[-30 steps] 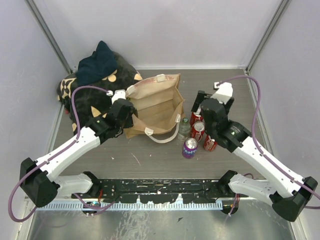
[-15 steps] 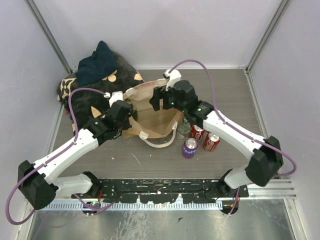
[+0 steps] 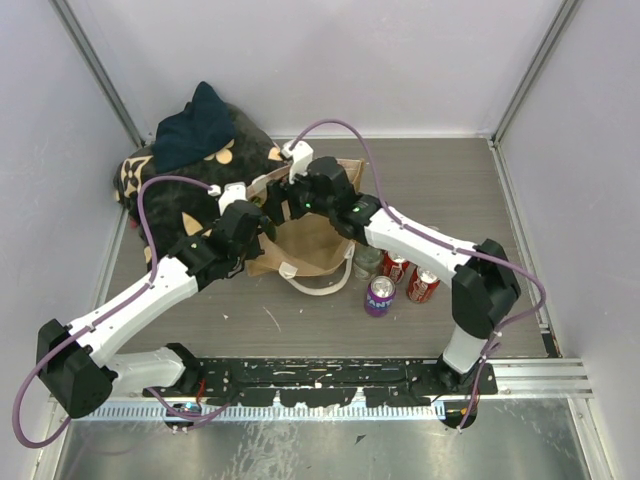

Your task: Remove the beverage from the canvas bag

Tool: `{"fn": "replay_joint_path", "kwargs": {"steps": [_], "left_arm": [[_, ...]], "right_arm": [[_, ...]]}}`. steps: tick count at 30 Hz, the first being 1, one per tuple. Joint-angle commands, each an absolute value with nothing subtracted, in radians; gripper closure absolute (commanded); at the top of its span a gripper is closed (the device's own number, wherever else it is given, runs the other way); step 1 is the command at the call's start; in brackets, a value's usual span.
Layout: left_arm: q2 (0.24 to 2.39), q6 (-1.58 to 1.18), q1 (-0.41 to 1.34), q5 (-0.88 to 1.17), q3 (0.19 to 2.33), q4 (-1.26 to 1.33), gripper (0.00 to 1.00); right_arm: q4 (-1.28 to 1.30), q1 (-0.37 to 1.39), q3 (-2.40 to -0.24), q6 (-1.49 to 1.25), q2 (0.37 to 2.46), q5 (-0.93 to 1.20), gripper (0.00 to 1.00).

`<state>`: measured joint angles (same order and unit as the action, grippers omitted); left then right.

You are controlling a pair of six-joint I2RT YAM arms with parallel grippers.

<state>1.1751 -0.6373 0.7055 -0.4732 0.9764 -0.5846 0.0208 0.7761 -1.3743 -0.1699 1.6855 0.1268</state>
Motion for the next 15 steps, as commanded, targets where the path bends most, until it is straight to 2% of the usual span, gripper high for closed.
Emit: {"fn": "replay_joint_path", "kwargs": {"steps": [1,15], "left_arm": [[1.182,-0.651,0.702,-0.505,0.978,-0.601,0.87],[1.180,-0.658,0.684,-0.469,0.963,-0.563,0.87]], "right_arm": [[-0.048,0.825,-1.474,-0.110,1.749,0.120,0.18],[-0.056,0.858,-1.568,-0.080,1.912,0.024,0.18]]}}
